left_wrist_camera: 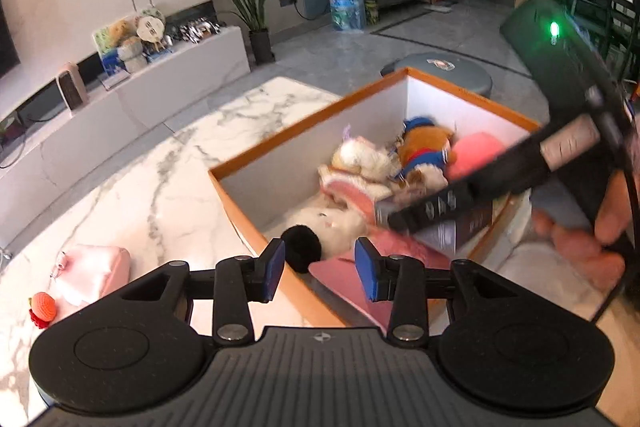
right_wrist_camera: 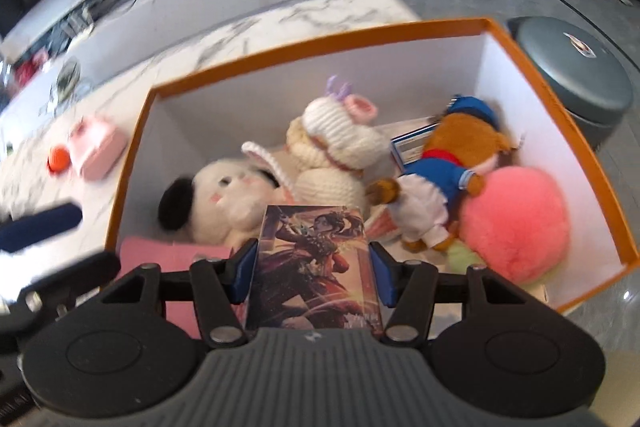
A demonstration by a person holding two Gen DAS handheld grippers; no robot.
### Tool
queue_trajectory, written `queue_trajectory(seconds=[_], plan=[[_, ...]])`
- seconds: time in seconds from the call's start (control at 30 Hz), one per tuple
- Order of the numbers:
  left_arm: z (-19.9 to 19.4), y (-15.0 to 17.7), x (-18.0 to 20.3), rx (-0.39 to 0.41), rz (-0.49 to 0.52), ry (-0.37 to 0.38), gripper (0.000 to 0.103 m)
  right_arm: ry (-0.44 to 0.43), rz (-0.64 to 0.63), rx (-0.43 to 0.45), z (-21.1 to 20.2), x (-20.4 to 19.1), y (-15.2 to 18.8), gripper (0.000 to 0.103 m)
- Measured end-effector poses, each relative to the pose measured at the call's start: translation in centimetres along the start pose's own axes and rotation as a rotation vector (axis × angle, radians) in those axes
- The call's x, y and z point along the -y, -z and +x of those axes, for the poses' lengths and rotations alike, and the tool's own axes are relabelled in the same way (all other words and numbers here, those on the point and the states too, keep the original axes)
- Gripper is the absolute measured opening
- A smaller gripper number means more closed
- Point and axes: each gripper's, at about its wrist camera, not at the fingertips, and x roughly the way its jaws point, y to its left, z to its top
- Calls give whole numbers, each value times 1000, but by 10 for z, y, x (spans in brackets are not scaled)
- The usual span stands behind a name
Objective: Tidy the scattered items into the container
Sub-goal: 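Lower the card deck into the box and open the right gripper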
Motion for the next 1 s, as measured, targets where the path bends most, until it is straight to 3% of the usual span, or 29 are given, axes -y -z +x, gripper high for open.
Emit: queue_trajectory(seconds=[0.2,0.4,0.57,0.77,1.0], plan=[[7,10,8,-38,68,-25,51,7,58,-1,0,6,-1,60],[10,10,1,-31,13,-36,51,-27,14,-3,-1,2,0,60],[14,10,-2,-35,-17,-46,51,-199,20,-17,-4,3,0,60],[14,9,-3,-43,-8,-54,52,-88,-173,-23,1,-31,6,60],[10,10,-3,-33,-15,-61,53,-133,-172,-121,14,-29,1,63]])
